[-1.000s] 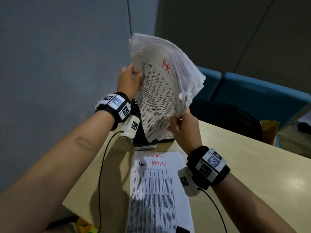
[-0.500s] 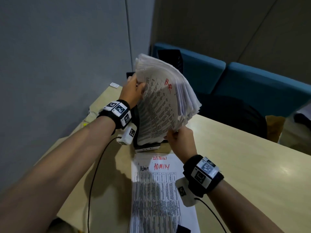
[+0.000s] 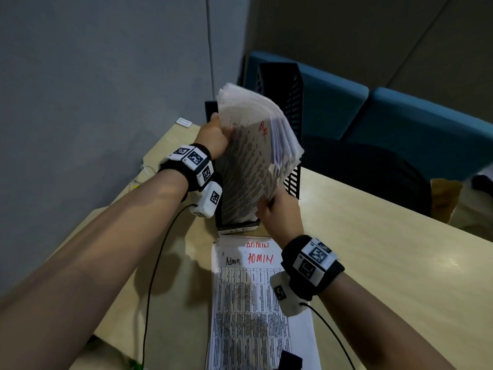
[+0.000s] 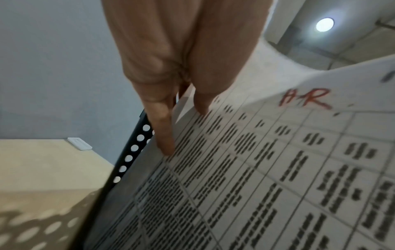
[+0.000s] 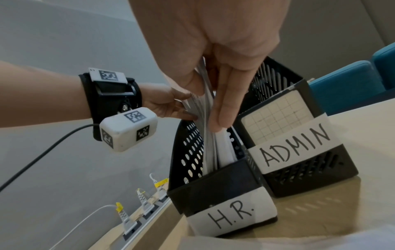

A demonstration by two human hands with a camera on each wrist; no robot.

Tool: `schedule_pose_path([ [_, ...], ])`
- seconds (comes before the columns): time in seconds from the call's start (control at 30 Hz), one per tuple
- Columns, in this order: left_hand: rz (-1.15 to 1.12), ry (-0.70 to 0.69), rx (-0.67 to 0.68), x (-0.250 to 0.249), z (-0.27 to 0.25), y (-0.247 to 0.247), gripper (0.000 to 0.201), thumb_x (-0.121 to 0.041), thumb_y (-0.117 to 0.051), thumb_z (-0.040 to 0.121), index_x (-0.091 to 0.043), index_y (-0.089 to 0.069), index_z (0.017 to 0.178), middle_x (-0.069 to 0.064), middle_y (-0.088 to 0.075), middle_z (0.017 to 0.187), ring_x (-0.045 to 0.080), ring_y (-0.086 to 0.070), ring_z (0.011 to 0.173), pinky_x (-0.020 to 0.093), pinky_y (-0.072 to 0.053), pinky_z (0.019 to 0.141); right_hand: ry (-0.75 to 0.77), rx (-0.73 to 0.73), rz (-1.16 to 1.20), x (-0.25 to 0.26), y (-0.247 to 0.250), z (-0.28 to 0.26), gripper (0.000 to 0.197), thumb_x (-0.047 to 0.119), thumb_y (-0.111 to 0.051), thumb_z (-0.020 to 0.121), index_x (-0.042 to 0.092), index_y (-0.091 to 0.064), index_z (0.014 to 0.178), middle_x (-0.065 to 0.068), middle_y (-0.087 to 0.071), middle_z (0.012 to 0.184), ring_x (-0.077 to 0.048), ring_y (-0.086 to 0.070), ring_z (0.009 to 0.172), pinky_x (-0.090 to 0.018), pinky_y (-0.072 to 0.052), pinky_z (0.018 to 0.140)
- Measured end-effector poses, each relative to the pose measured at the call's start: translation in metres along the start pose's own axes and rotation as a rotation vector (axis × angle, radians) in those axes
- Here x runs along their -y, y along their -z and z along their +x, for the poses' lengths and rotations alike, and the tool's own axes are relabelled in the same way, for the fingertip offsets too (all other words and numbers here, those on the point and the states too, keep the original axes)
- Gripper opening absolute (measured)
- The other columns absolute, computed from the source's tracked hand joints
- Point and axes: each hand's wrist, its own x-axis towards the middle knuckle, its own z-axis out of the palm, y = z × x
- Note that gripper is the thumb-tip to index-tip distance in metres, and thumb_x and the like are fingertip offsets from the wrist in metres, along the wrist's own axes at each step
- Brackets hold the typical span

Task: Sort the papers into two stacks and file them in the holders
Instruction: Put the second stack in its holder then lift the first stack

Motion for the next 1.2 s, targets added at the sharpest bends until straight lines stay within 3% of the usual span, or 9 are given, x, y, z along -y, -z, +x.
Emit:
schedule_pose_path([
  [0.1,-0.083,0.06,0.061,0.003,-0.001,-0.003,0.052,-0.023,-0.052,0.096,-0.009,-0.027,0.14,0.018,-0.056,0.127,0.036,-0.057,0.114,0.047,-0.05,0.096,-0.026,0.031,-0.055,0.0,0.0,0.001,0.009,0.013,-0.05,0.092,0.011,-0.041,0.092,0.006,-0.049,0.062,-0.002,-0.045,0.052,-0.01,-0.036,0.042],
  [0.2,-0.135,0.088,0.141,0.005,0.0,-0.002,0.071,-0.011,-0.055,0.089,-0.022,-0.017,0.148,0.016,-0.057,0.127,0.035,-0.061,0.108,0.05,-0.056,0.087,-0.123,0.071,-0.068,-0.002,0.0,0.004,0.012,0.016,-0.052,0.09,0.012,-0.041,0.093,0.004,-0.048,0.067,-0.012,-0.048,0.058,-0.011,-0.028,0.043],
  [0.4,-0.202,0.1,0.274,0.008,-0.013,0.0,0.088,0.006,-0.05,0.091,-0.027,0.002,0.154,0.003,-0.047,0.122,0.032,-0.054,0.106,0.049,-0.054,0.085,-0.303,0.232,0.003,-0.003,0.002,-0.005,0.026,0.033,-0.058,0.089,0.016,-0.043,0.102,-0.01,-0.068,0.093,-0.028,-0.07,0.078,-0.046,-0.06,0.072],
  [0.6,0.06,-0.097,0.225,0.006,-0.059,0.006,0.042,0.007,-0.04,0.098,0.012,-0.036,0.139,0.024,-0.048,0.14,0.032,-0.051,0.123,0.032,-0.037,0.104,-0.472,0.318,0.097,-0.01,0.013,-0.015,0.028,0.023,-0.057,0.09,0.011,-0.043,0.112,-0.014,-0.065,0.103,-0.023,-0.068,0.071,-0.036,-0.06,0.065],
  [0.73,-0.143,-0.147,0.374,0.01,-0.086,0.007,0.078,0.014,-0.06,0.085,-0.003,-0.018,0.149,0.012,-0.047,0.133,0.023,-0.049,0.116,0.042,-0.042,0.104,-0.505,0.381,-0.046,-0.031,0.017,-0.032,0.021,0.02,-0.054,0.091,0.01,-0.043,0.107,-0.011,-0.064,0.1,-0.022,-0.063,0.075,-0.029,-0.053,0.059],
  [0.9,-0.488,0.028,0.077,0.023,-0.126,-0.016,0.036,0.001,-0.038,0.097,-0.022,-0.05,0.121,0.004,-0.068,0.098,0.022,-0.063,0.075,0.038,-0.054,0.073,-0.629,0.382,-0.19,-0.083,0.015,-0.057,0.017,0.018,-0.056,0.086,0.01,-0.047,0.098,-0.008,-0.058,0.084,-0.02,-0.052,0.067,-0.023,-0.037,0.049],
  [1.03,-0.354,0.257,-0.318,0.064,-0.16,-0.049,0.027,-0.007,-0.047,0.087,-0.013,-0.057,0.111,0.008,-0.067,0.096,0.032,-0.065,0.093,0.044,-0.054,0.085,-0.781,0.304,-0.163,-0.12,0.01,-0.073,0.037,0.021,-0.061,0.076,-0.004,-0.053,0.102,-0.018,-0.063,0.094,-0.023,-0.056,0.069,-0.023,-0.039,0.052],
  [1.13,-0.243,0.588,-0.172,0.099,-0.186,-0.076,0.041,-0.014,-0.056,0.086,-0.006,-0.05,0.125,0.013,-0.061,0.116,0.036,-0.056,0.116,0.038,-0.048,0.095,-0.857,0.25,-0.12,-0.126,0.011,-0.084,0.035,0.018,-0.062,0.078,-0.003,-0.046,0.101,-0.019,-0.059,0.105,-0.031,-0.058,0.085,-0.03,-0.044,0.06],
  [1.2,-0.203,0.736,0.058,0.113,-0.201,-0.094,0.055,-0.019,-0.059,0.08,0.004,-0.052,0.129,0.017,-0.063,0.115,0.034,-0.063,0.098,0.036,-0.054,0.083,-0.88,0.275,-0.059,-0.126,0.008,-0.088,0.036,0.019,-0.063,0.077,-0.003,-0.052,0.103,-0.017,-0.059,0.1,-0.03,-0.06,0.083,-0.028,-0.044,0.057],
])
